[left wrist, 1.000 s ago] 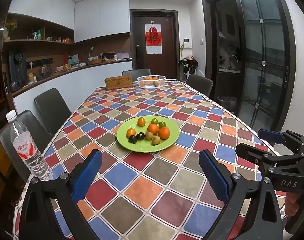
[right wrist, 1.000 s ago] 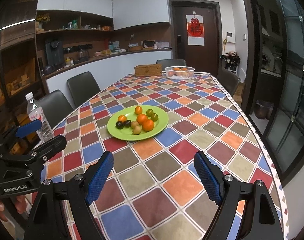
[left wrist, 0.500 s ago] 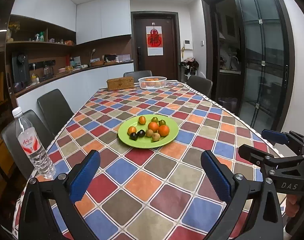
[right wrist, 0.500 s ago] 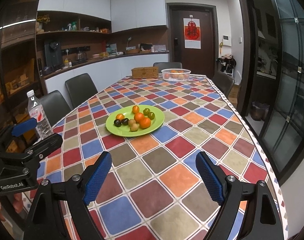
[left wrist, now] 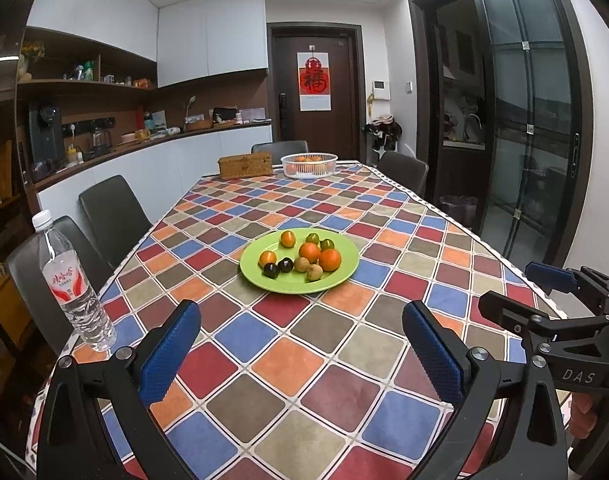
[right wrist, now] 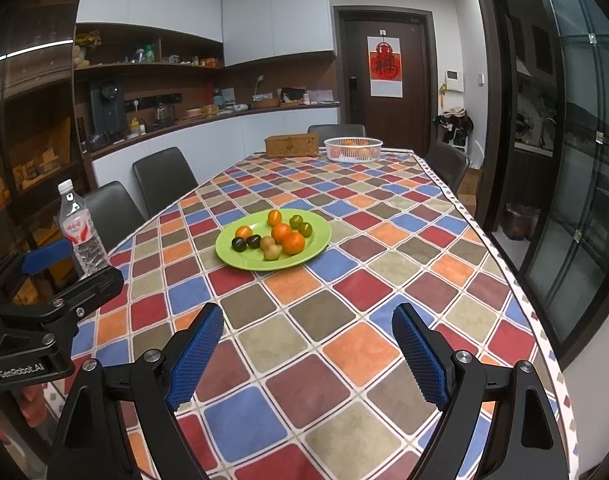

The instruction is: Organize fruits

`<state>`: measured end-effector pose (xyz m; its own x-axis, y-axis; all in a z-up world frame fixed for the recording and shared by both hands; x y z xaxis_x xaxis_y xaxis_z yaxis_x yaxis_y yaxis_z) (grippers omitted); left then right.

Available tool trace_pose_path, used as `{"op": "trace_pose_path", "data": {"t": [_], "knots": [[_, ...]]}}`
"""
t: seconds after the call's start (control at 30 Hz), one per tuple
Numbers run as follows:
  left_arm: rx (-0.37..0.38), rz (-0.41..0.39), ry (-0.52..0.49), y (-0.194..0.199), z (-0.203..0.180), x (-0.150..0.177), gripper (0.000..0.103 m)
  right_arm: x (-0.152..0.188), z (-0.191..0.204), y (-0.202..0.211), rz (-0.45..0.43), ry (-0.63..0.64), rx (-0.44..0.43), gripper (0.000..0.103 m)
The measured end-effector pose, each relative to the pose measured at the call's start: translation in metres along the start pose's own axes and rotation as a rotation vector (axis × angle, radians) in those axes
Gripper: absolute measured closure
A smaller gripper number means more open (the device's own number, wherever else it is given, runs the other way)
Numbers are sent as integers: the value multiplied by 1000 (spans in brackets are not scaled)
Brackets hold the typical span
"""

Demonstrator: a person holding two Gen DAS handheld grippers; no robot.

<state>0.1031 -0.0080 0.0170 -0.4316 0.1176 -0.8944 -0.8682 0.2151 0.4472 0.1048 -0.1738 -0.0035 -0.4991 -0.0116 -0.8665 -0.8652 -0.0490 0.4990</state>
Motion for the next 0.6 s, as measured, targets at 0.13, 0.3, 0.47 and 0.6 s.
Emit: {"op": "trace_pose_path", "data": {"t": [0.13,0.3,0.47,0.6], "knots": [[-2,-4,0,2,-1,-1,0,0,-2,2,-4,0,4,15],[-4,-6,-1,3,-2,-2,0,-1,-3,5,-8,-2,8,13],[-8,-8,3,5,-2,-2,0,-1,-3,5,-7,-2,8,13],[-15,-6,9,5,-2,-3,0,1,-4,6,-6,3,12,13]]}}
Point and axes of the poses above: each gripper's, at about its wrist camera, not at the fingertips, and y roughly against the way its jaws point, z to its left, x to its underside, the point moved 7 cm from there along -y, roughly the way its jaws point, and after that the axes turned 6 degrees about x, right-handed, at the moved point
